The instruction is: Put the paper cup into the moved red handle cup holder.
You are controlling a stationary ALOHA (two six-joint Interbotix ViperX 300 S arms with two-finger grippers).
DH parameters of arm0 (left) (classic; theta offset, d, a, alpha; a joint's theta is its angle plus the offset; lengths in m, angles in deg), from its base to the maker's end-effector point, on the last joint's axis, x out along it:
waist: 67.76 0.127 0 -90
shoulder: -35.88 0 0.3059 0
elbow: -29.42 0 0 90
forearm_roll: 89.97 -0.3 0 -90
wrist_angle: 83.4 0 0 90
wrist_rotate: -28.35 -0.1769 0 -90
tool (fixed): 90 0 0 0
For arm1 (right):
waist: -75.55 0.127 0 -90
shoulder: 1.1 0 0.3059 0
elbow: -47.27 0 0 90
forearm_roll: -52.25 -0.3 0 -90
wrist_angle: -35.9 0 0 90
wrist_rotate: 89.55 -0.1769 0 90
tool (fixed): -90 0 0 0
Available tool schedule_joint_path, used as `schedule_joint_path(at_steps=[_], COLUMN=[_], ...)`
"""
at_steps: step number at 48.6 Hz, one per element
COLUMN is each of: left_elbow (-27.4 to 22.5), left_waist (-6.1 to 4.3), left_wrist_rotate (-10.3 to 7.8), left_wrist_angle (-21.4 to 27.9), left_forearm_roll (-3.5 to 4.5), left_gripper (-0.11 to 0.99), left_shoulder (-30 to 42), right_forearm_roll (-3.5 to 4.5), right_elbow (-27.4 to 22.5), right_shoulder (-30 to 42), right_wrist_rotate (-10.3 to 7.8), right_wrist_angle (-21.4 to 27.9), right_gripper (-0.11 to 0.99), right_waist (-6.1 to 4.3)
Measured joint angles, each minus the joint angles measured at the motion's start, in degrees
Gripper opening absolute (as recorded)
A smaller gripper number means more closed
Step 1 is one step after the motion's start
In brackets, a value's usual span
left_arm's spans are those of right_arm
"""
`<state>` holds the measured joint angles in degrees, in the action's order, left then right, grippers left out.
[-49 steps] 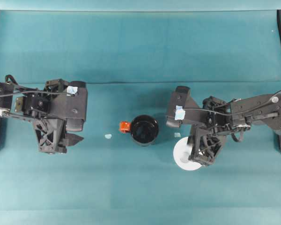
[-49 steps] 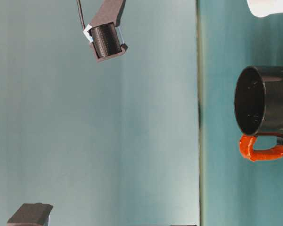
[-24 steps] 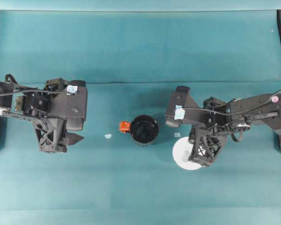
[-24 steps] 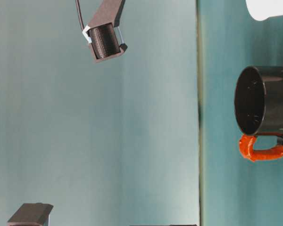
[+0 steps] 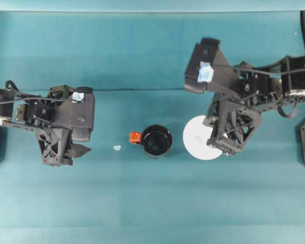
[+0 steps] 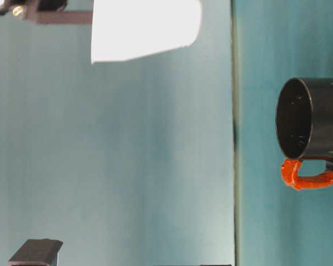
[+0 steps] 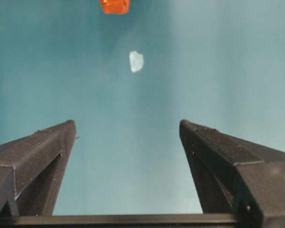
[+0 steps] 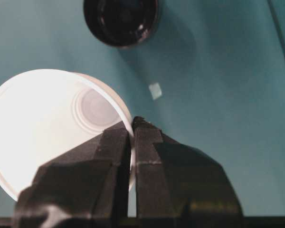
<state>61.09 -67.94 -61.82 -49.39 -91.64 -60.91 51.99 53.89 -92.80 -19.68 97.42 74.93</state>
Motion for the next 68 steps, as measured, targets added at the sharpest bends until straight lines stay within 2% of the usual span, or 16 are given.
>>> schedule_joint_path(at_steps=[4,11,16,18,23,28,40,48,68], left_elbow=[0.0,0.0,0.0,0.0,0.0,0.0,0.0,0.0,0.0], left_waist=[-0.09,-0.09,-0.09,0.00,0.00,-0.09,-0.09,-0.18,-0.09], left_wrist_rotate=[0.09,0.09,0.09,0.18,0.18,0.18,0.18,0.18,0.18], left_wrist_angle=[0.0,0.0,0.0,0.0,0.0,0.0,0.0,0.0,0.0], left_forearm_roll=[0.00,0.00,0.00,0.09,0.00,0.09,0.09,0.09,0.00], left_gripper=[0.93,0.93,0.93,0.93,0.93,0.93,0.93,0.93,0.93], left_shoulder=[0.0,0.0,0.0,0.0,0.0,0.0,0.0,0.0,0.0], right_forearm_roll=[0.09,0.09,0.26,0.62,2.11,2.64,2.64,2.64,2.72], right_elbow=[-0.9,-3.7,-5.4,-6.0,-6.6,-6.7,-6.2,-4.7,-2.6], right_shoulder=[1.9,6.4,9.6,10.9,13.9,15.8,19.5,22.0,22.8], right_wrist_rotate=[0.44,2.37,3.60,3.87,4.13,4.22,4.39,4.39,4.48], right_wrist_angle=[-0.6,-3.4,-4.4,-4.6,-5.3,-6.9,-10.6,-13.0,-16.8], right_gripper=[-0.10,-0.10,-0.10,-0.10,-0.10,-0.10,-0.10,-0.10,-0.10], right_waist=[0.00,-0.09,-0.62,-0.97,-1.85,-2.46,-2.64,-2.20,-2.20])
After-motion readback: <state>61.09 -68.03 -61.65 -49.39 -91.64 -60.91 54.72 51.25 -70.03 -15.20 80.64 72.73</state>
